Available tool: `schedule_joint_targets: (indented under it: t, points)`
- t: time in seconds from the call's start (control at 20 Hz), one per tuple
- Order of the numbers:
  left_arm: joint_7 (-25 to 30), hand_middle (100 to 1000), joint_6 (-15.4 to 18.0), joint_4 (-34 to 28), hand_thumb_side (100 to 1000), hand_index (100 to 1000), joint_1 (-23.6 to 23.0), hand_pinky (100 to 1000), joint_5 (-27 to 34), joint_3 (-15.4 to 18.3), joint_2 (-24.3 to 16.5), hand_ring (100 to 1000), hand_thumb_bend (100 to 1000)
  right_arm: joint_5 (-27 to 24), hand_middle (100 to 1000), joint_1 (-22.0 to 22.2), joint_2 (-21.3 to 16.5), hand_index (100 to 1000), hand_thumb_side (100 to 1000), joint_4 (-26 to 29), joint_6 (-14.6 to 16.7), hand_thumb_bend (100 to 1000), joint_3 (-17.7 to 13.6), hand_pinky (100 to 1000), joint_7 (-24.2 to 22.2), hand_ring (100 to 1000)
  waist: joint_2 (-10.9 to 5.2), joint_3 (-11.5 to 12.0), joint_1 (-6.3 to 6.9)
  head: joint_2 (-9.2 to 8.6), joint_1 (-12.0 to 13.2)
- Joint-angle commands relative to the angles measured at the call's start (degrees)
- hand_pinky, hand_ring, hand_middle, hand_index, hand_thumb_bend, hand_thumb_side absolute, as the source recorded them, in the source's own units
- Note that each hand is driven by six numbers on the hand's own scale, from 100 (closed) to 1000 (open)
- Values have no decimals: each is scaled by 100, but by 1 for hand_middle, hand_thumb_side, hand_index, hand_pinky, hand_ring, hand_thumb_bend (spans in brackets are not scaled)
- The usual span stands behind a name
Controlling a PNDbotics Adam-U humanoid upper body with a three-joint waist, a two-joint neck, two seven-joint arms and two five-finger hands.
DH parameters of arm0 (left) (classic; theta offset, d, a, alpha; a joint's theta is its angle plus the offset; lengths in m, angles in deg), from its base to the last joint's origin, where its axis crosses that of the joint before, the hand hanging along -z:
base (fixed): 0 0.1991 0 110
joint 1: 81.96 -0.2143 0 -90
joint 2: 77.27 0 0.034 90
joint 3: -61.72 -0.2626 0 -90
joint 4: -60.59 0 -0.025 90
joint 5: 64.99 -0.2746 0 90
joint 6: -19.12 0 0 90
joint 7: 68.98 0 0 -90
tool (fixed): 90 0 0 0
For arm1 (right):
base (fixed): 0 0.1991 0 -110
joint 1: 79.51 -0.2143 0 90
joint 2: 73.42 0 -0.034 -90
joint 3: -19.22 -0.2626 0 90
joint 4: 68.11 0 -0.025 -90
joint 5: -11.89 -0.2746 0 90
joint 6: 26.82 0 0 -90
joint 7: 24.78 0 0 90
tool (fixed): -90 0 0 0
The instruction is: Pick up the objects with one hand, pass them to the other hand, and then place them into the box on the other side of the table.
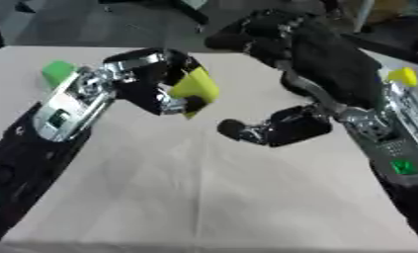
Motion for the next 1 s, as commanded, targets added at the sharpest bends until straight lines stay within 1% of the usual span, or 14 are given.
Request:
schedule_joint_targets:
  t: [0.05, 0.25, 0.5, 0.7, 0.85, 1.0]
  points:
    - [184, 426, -111, -61, 270, 540, 180, 625, 30, -110, 129, 423, 100, -109, 745, -138, 67, 901, 358, -88, 106, 465, 83, 776, -193, 746, -78, -6, 20, -13, -42]
    - [418, 427, -113, -206, 263, 541, 218, 627, 16, -165, 192, 424, 100, -145, 761, -129, 84, 919, 328, -282, 213, 469, 162, 785, -472, 760, -71, 8, 20, -13, -52]
    - [553, 427, -160, -359, 263, 540, 206, 627, 88, -204, 169, 424, 100, -204, 768, -118, 82, 920, 280, -427, 276, 464, 202, 793, -859, 767, -69, 31, 26, -13, -75]
    - [642, 427, -225, -517, 258, 540, 208, 628, 197, -232, 129, 423, 100, -235, 770, -85, 45, 919, 267, -579, 314, 459, 225, 796, -1214, 769, -65, 52, 28, -13, -93]
    - [687, 426, -264, -606, 256, 540, 205, 628, 258, -239, 94, 422, 100, -187, 768, -53, 9, 917, 265, -688, 307, 448, 195, 800, -1347, 769, -65, 61, 25, -13, -87]
    - [728, 426, -297, -664, 254, 539, 202, 628, 307, -247, 67, 422, 100, -90, 763, -25, -15, 913, 257, -778, 301, 426, 169, 800, -1368, 768, -65, 67, 26, -13, -85]
